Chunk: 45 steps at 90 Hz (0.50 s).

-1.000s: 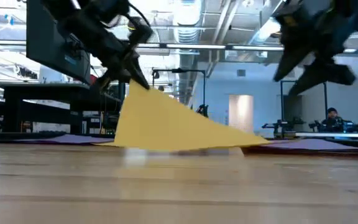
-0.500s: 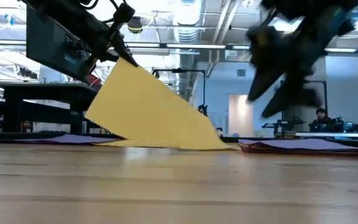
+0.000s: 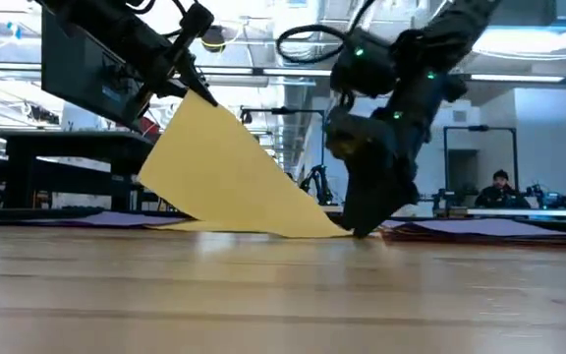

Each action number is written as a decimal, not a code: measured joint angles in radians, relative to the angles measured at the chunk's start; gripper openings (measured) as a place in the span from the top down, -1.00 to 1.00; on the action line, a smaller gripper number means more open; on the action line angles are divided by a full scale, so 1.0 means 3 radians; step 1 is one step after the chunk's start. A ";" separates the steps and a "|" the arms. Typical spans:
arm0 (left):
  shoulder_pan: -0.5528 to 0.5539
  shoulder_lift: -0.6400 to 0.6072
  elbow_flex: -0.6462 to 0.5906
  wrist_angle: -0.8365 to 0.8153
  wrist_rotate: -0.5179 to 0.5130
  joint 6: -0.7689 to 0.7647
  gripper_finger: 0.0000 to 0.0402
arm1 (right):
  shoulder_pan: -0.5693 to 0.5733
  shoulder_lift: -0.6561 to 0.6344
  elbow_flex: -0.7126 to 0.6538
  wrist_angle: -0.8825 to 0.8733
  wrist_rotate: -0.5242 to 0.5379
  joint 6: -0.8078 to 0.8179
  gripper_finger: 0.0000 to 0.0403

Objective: Organize paper
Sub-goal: Stack the yellow paper on top of the yellow paper

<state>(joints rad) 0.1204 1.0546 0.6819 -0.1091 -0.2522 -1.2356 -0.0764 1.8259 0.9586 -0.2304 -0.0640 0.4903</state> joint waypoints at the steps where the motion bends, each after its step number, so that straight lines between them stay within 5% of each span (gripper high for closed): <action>1: -0.0011 0.0000 0.0000 -0.0003 0.0000 -0.0012 1.00 | -0.0021 0.0012 0.0013 -0.0005 -0.0005 -0.0041 0.18; 26: -0.0326 0.0158 0.0003 -0.0189 -0.0087 -0.0303 1.00 | -0.0849 0.0238 0.0758 -0.0253 0.0267 -0.0863 0.30; 45: -0.0316 0.0187 0.0004 -0.0304 -0.0358 -0.0267 1.00 | -0.0973 -0.0016 0.0954 -0.1006 0.0084 -0.1042 0.33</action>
<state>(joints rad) 0.0255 1.1106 0.6830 -0.2002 -0.3597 -1.3159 -0.3683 1.8211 1.2449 -0.5320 -0.0387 0.1776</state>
